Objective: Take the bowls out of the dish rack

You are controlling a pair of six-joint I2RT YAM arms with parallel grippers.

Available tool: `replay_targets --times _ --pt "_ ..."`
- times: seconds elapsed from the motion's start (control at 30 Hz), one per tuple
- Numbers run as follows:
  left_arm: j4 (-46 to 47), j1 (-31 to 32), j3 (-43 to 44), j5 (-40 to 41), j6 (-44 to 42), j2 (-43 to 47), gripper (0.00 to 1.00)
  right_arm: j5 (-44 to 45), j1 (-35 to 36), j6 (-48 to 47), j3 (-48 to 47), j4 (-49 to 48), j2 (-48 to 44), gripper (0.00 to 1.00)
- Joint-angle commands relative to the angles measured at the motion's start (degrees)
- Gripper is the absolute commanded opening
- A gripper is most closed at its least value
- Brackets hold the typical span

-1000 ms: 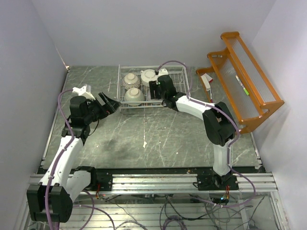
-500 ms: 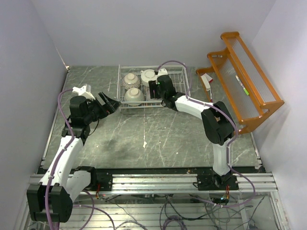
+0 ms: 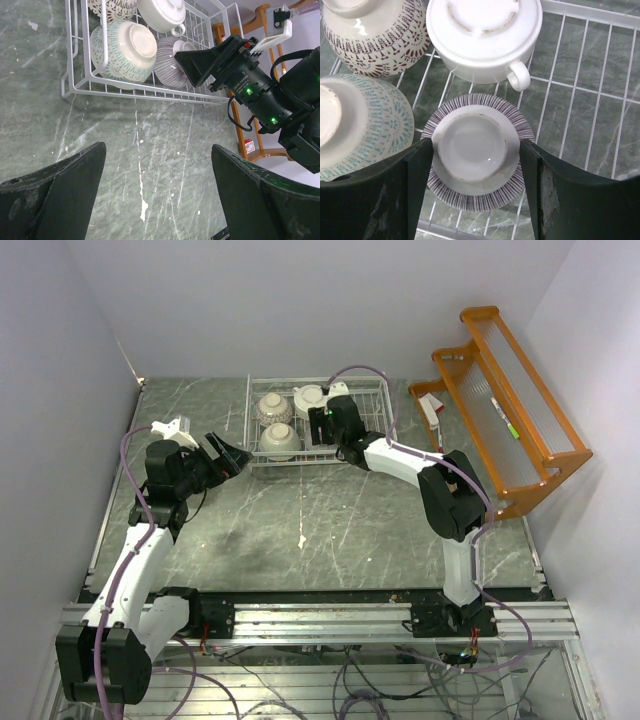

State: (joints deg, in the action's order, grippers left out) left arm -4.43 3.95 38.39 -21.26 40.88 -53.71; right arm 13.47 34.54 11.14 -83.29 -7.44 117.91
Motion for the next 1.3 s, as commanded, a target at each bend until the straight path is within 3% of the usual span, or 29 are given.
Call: replay_targets --times 0.0,0.53,0.77,0.87,1.27 --pt "1.88 0.10 -0.35 -2.05 -0.49 0.19 0.96 0.39 -0.36 -0.41 -1.55 0.66 1.93 0.70" --pt "2.57 0.10 -1.03 -2.30 -0.27 0.01 0.96 0.28 -0.54 -0.37 -1.30 -0.12 2.42 0.52" --pt "2.73 0.10 -0.99 -2.54 -0.28 -0.16 0.96 0.76 -0.62 -0.40 -0.44 -0.64 1.50 0.21" --pt "2.75 0.12 -1.13 -2.42 -0.32 0.02 0.96 0.89 -0.61 -0.57 -0.62 -0.48 1.07 0.00" --pt "3.03 0.10 -1.39 -2.27 -0.38 -0.08 0.96 1.03 -1.46 -2.71 -5.95 2.06 -0.52 0.00"
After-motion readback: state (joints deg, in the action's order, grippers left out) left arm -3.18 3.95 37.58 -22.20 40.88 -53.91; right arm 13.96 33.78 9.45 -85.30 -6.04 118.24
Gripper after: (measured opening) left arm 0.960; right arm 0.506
